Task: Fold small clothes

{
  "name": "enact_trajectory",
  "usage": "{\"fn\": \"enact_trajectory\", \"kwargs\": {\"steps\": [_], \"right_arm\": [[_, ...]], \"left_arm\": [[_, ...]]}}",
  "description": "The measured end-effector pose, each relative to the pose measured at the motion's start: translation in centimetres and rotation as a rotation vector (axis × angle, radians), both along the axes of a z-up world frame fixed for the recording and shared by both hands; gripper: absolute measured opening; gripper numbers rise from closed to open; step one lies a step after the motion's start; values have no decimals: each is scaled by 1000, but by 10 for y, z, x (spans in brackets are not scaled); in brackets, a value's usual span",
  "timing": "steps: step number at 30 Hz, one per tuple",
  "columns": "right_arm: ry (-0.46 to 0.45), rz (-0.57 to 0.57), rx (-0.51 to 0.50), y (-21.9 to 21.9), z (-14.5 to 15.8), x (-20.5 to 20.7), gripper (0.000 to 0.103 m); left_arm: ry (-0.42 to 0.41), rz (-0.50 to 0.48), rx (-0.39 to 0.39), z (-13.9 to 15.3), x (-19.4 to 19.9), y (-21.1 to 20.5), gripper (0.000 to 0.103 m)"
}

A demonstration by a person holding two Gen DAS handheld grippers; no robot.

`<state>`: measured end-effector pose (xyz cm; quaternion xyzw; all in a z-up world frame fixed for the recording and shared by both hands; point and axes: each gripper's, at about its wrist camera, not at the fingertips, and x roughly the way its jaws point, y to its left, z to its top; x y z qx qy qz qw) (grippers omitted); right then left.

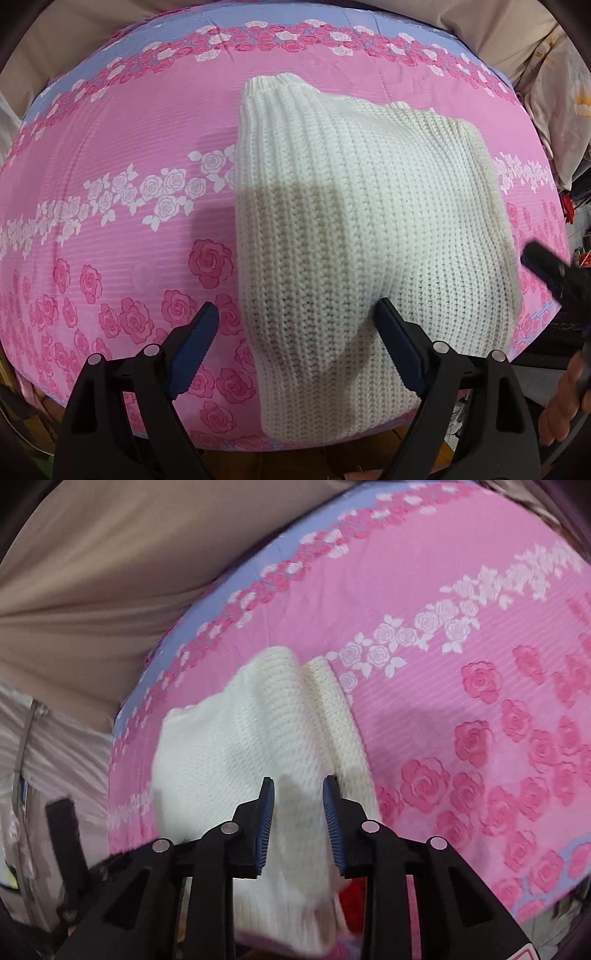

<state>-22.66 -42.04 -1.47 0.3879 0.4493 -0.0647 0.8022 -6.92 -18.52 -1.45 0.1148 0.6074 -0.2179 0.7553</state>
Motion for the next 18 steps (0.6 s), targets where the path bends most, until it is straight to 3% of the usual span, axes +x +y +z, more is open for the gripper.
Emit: {"fn": "enact_trajectory", "kwargs": {"steps": [2, 5, 6, 8, 9, 13, 16, 18], "right_arm": [[29, 46, 0, 12, 0, -16, 54], [94, 99, 3, 33, -18, -31, 59], [100, 111, 19, 41, -26, -33, 56], [118, 120, 19, 49, -37, -29, 21], [114, 118, 20, 51, -35, -26, 10], [32, 80, -58, 43, -7, -34, 9], [150, 83, -45, 36, -48, -35, 9], [159, 84, -1, 36, -64, -38, 10]], "left_arm": [[6, 7, -5, 1, -4, 5, 84], [50, 16, 0, -10, -10, 13, 84], [66, 21, 2, -14, -11, 13, 84], [92, 38, 6, -20, -11, 14, 84], [81, 35, 7, -17, -12, 13, 84], [61, 22, 7, -14, -16, 11, 85], [116, 29, 13, -29, -16, 10, 86], [118, 45, -25, -24, -16, 16, 85]]}}
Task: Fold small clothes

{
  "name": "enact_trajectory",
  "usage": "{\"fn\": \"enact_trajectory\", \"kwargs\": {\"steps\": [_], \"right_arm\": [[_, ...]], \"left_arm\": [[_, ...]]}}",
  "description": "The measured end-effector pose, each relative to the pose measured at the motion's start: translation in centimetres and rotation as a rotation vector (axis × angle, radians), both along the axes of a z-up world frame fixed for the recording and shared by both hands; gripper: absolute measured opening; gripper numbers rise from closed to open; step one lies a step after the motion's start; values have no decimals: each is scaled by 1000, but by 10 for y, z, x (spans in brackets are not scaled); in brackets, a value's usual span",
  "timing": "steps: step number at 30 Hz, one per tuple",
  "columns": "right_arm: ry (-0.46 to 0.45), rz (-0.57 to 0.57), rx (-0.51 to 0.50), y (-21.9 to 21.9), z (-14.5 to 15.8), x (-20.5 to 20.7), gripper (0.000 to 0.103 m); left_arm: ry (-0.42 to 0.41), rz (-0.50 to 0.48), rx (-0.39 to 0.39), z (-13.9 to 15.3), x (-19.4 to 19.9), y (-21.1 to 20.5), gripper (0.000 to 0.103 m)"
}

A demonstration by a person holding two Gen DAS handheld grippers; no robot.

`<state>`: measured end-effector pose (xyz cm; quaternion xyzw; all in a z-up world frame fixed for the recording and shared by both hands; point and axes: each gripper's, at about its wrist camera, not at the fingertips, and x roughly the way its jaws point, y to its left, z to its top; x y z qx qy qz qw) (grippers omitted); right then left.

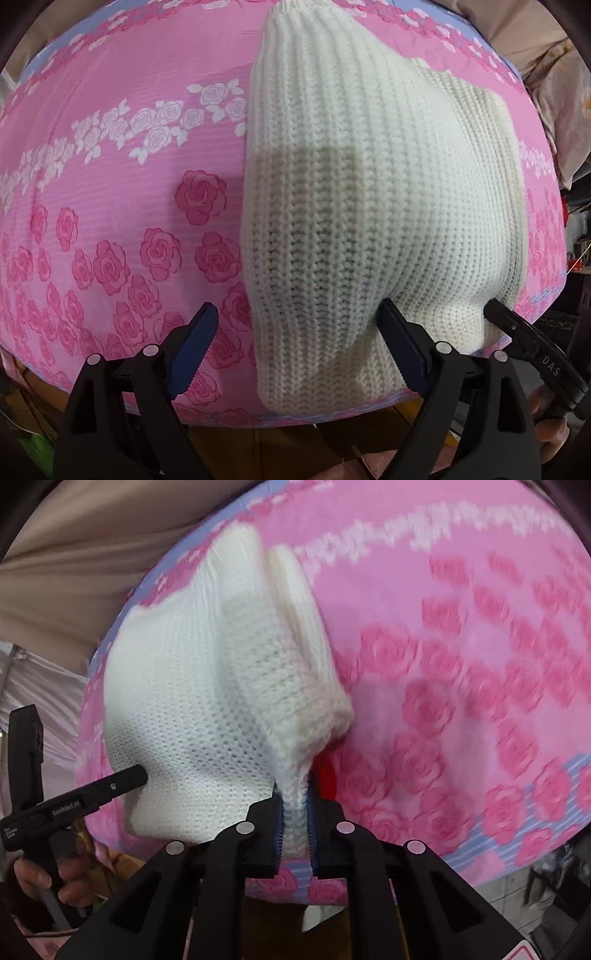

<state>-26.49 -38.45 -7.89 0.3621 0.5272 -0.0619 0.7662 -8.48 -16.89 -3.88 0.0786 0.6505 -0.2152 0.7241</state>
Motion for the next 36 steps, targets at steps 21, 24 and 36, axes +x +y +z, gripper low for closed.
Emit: {"fn": "enact_trajectory", "kwargs": {"steps": [21, 24, 36], "right_arm": [[-51, -58, 109, -20, -9, 57, 52], [-65, -68, 104, -22, 4, 59, 39], [-274, -94, 39, -26, 111, 29, 32]], "left_arm": [[95, 155, -264, -17, 34, -2, 72], [49, 78, -223, 5, 26, -15, 53], [-118, -143, -277, 105, -4, -68, 44]]}}
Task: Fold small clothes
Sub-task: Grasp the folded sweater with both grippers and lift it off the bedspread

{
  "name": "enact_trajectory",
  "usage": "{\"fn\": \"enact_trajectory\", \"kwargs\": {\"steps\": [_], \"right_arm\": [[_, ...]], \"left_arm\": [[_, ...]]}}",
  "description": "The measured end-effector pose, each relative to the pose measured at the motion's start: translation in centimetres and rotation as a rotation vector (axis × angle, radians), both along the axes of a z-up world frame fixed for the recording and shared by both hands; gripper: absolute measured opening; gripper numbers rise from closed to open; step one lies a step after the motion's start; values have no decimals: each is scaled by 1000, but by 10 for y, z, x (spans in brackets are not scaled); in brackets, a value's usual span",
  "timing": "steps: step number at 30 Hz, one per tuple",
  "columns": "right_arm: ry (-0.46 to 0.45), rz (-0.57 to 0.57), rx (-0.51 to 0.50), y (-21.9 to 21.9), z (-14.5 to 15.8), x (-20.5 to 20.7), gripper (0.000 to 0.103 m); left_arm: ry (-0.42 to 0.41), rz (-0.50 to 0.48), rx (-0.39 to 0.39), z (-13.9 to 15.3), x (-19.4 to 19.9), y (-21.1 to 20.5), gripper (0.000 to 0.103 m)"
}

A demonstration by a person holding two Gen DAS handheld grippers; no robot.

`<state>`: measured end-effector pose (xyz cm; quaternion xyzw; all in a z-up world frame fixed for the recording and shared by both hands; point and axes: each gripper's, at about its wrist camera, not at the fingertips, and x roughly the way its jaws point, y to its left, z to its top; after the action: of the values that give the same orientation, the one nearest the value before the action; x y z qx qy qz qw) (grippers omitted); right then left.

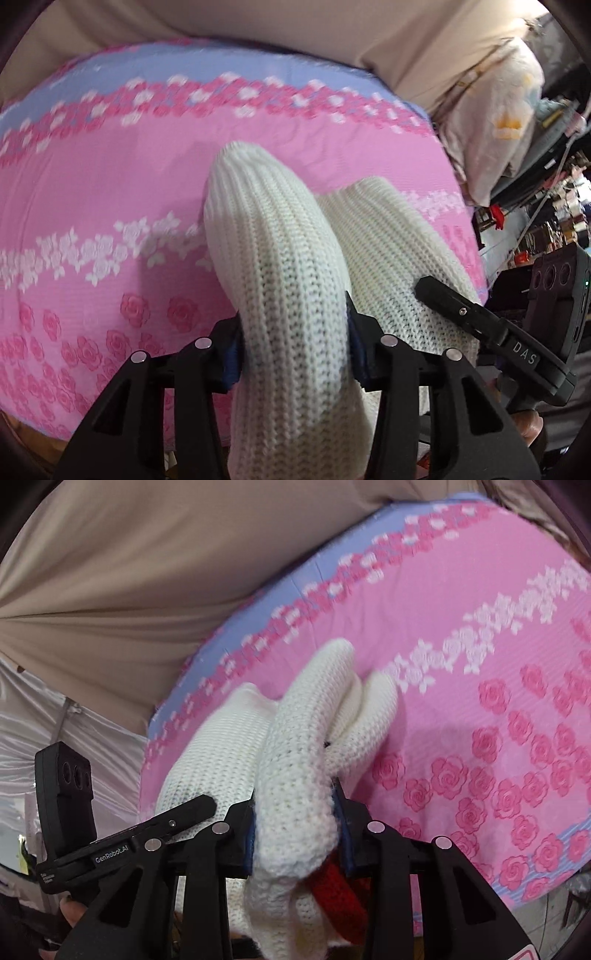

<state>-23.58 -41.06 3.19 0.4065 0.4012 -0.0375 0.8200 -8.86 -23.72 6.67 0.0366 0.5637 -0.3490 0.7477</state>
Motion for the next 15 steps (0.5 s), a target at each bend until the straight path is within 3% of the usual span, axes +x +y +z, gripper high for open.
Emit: {"fn": "enact_trajectory", "kwargs": {"steps": [7, 15], "right_arm": [[-129, -80, -46, -18, 58, -29, 31], [-339, -91, -167, -22, 149, -34, 30]], "left_arm": [[-104, -100, -83, 58, -14, -24, 42], [-324, -155, -222, 156, -16, -17, 42]]}}
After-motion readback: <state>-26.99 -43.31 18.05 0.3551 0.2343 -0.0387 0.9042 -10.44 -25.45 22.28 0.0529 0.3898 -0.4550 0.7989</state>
